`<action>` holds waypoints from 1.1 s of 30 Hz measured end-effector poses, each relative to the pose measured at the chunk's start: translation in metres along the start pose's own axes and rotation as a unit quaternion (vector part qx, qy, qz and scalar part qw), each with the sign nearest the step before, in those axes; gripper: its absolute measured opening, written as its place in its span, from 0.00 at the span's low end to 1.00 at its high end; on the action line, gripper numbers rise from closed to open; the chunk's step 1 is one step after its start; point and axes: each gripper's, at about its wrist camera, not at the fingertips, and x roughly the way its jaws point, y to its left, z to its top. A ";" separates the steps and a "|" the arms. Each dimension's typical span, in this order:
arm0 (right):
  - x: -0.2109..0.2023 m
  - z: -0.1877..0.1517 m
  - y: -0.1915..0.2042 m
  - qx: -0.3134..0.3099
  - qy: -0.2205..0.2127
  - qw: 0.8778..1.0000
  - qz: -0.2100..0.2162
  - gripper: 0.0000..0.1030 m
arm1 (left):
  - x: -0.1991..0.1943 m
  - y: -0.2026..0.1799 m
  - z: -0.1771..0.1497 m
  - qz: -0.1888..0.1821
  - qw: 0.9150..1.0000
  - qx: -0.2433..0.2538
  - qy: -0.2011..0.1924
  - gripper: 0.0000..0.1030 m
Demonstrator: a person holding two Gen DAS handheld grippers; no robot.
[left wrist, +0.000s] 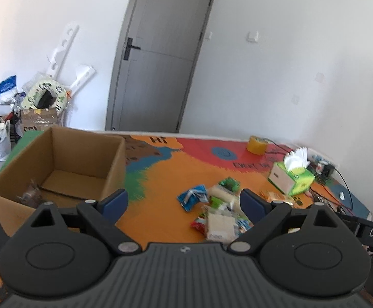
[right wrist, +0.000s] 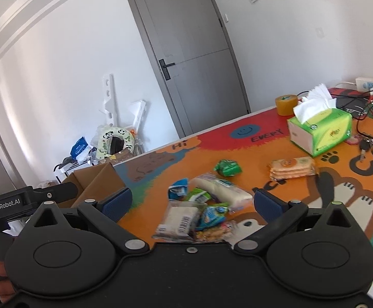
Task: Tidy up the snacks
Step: 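Move both open tools back from the box toward the snack pile, then grasp the red candy bag with the right tool while the left tool grasps the white bread pack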
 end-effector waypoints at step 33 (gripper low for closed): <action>0.080 -0.057 -0.004 0.000 0.135 0.991 0.025 0.59 | 0.060 0.002 -0.046 -0.022 0.995 0.000 0.102 0.69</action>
